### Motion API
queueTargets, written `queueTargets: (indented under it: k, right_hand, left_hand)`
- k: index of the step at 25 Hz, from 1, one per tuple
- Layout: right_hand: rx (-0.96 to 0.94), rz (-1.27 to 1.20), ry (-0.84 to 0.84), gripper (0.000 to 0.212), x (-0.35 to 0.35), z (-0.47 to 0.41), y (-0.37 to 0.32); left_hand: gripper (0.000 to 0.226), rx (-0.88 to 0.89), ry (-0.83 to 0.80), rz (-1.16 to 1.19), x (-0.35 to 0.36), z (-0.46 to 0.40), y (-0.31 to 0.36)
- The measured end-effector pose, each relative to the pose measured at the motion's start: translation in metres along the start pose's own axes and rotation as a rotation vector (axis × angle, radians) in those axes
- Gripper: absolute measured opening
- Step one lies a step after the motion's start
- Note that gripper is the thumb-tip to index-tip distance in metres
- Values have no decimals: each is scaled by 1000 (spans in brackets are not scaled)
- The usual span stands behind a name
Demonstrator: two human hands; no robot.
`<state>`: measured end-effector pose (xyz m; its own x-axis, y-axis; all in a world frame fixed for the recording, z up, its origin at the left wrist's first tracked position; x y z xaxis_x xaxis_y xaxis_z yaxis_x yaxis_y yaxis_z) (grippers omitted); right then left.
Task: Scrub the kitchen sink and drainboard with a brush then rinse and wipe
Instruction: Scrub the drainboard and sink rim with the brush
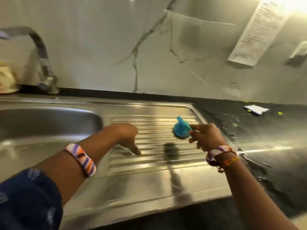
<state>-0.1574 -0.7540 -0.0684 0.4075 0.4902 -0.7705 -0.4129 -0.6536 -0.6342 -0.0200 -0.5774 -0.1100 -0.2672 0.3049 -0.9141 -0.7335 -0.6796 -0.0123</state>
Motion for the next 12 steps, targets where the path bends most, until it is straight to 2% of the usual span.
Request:
queueTargets:
  k: [3,6,10,12]
  right_hand:
    - [129,260,144,31,-60,29,73]
    - [187,306,96,30,-70,31,109]
    - [140,364,96,31,-61,-54,110]
    - [127,272,76,30,-46,-127,103]
  left_hand:
    - [94,6,-33,-11,14,-39,30]
    - [120,-55,-87,-6,24,-71,31]
    - [136,-81,-215,4,32,-94,29]
    - [136,-81,-234,-45,32,-103,30]
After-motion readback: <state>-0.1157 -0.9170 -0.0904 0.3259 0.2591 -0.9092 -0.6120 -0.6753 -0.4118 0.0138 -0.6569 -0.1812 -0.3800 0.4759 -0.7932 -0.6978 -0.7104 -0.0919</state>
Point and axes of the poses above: each hand's wrist, its own z-axis away from the middle knuckle, its own x-axis out of the palm, y = z × x, the point moved 8 cm from there along -z, towards the middle knuckle, and after that the axes turned 6 degrees about -x, right-handed, at the moved point
